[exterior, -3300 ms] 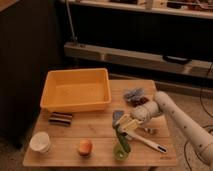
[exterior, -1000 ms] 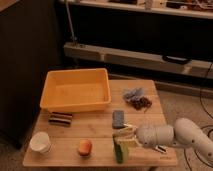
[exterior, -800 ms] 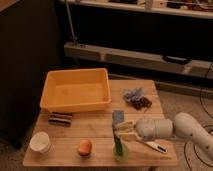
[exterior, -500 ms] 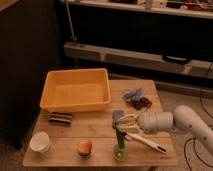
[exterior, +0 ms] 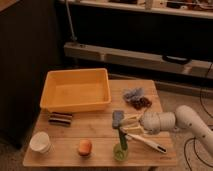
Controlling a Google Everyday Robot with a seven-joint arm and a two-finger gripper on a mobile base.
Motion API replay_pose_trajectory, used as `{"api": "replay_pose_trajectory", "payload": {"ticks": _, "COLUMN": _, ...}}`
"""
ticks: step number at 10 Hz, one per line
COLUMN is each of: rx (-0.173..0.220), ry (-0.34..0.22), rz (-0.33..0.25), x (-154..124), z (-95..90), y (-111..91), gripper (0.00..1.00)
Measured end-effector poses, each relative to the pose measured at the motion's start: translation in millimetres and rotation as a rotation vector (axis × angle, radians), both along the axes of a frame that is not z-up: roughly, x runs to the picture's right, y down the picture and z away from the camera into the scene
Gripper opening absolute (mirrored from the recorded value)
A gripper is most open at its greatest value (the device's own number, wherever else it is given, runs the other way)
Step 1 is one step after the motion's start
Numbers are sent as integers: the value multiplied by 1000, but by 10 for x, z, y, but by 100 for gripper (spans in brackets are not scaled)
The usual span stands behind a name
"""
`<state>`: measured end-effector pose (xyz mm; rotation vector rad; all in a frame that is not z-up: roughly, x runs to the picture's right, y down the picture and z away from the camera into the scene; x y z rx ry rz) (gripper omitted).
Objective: Place pepper in plastic cup
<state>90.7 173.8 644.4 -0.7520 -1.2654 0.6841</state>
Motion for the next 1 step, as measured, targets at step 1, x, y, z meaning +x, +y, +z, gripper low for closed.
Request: {"api": "replay_pose_trajectory", "payload": {"ticks": 1, "rx": -7, "ry": -3, "rz": 0, "x": 28, "z": 10, "y": 72, "gripper": 0}}
